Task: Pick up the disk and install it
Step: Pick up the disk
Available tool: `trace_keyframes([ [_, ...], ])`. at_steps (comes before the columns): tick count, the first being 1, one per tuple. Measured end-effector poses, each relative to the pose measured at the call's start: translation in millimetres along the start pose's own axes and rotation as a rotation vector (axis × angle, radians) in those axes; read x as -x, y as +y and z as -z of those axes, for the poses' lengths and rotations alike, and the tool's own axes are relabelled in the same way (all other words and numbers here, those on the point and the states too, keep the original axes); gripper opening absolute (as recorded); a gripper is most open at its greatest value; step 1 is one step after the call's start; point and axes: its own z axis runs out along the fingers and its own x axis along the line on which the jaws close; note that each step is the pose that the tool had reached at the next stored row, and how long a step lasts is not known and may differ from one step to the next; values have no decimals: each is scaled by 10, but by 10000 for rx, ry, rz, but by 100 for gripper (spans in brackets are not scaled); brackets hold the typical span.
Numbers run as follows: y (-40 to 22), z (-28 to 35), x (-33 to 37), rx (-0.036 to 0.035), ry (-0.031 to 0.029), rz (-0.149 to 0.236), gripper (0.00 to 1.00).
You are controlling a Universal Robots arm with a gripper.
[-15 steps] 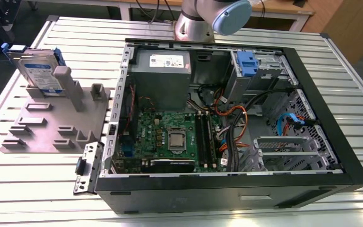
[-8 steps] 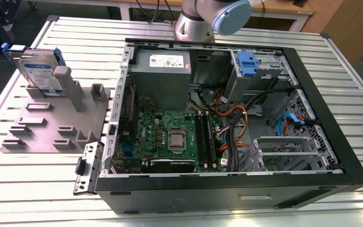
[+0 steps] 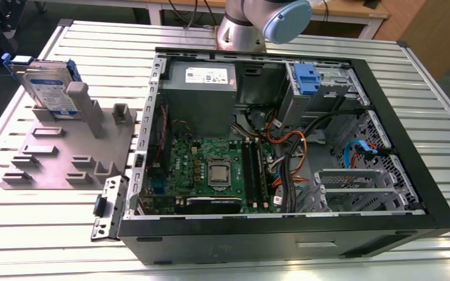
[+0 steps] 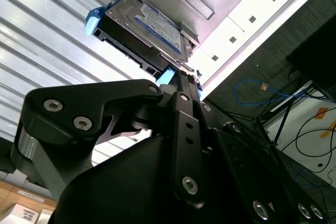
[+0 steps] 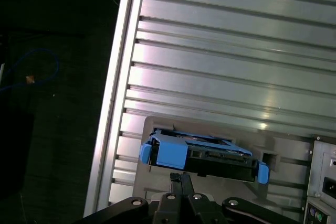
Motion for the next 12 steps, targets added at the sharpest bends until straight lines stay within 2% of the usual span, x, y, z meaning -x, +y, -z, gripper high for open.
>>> trace_keyframes([
  [12, 0, 0, 0, -1, 8, 172, 11],
])
